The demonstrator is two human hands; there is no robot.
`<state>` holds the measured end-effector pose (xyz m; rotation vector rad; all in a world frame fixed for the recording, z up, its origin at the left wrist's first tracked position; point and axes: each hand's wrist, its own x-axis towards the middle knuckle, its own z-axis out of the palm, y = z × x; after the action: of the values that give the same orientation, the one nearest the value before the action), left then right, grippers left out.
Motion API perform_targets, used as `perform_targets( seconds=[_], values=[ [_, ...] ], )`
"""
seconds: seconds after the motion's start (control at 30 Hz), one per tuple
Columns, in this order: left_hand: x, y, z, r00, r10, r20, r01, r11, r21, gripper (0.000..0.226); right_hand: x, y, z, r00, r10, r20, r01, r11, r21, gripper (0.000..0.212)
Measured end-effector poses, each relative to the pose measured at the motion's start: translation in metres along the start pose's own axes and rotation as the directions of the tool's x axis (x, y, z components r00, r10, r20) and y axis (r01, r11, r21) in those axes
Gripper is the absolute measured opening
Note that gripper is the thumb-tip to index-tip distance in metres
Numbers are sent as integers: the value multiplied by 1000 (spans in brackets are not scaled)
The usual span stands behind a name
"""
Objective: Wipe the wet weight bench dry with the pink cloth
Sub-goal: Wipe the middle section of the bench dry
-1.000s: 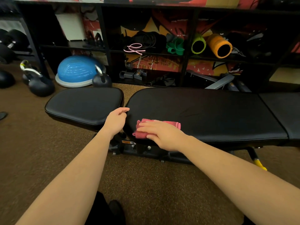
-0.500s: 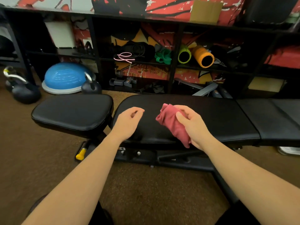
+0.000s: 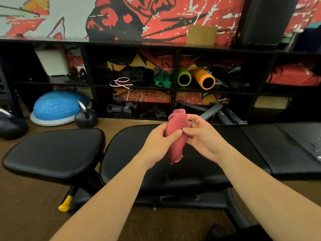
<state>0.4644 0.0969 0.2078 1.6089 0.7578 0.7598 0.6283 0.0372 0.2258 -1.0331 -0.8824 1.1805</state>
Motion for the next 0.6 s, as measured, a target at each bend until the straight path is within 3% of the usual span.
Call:
perform_targets(
  seconds=[0.1,0.17,0.2,0.23,0.3,0.33,0.37,0.43,0.5,0.6],
  values=[
    [19,1,-15,991,61,-121,-63,998,-15,22,16,-13,-11,1000,-25,-5,24,990,-136,26],
    [34,-1,-41,979,36,-199,-34,999,12,27,28,-10,-30,997,-49,-61,13,872,-490,18],
    [41,-3,-58,974,22,-224,-9,998,61,29,35,-5,-43,997,-57,-54,1,700,-714,16],
    [47,-6,-75,971,11,-237,21,991,131,30,41,3,-56,1000,-20,-20,-8,458,-889,17],
    [61,-16,-102,976,-14,-217,90,934,344,31,51,23,-79,987,158,11,10,6,-1000,36],
    [67,-26,-110,983,-42,-181,127,866,483,33,54,31,-88,974,225,-8,16,-104,-994,45],
    [72,-36,-114,987,-93,-132,155,776,611,39,58,35,-92,966,259,-21,18,-147,-989,49],
    [75,-59,-109,971,-235,-38,183,635,750,53,62,38,-94,964,267,-19,17,-133,-991,49],
    [73,-80,-99,951,-308,16,188,621,761,53,66,36,-94,963,269,-10,17,-98,-995,47],
    [70,-93,-90,975,-221,-1,147,647,748,49,65,36,-96,960,280,7,27,-66,-997,48]
  ],
)
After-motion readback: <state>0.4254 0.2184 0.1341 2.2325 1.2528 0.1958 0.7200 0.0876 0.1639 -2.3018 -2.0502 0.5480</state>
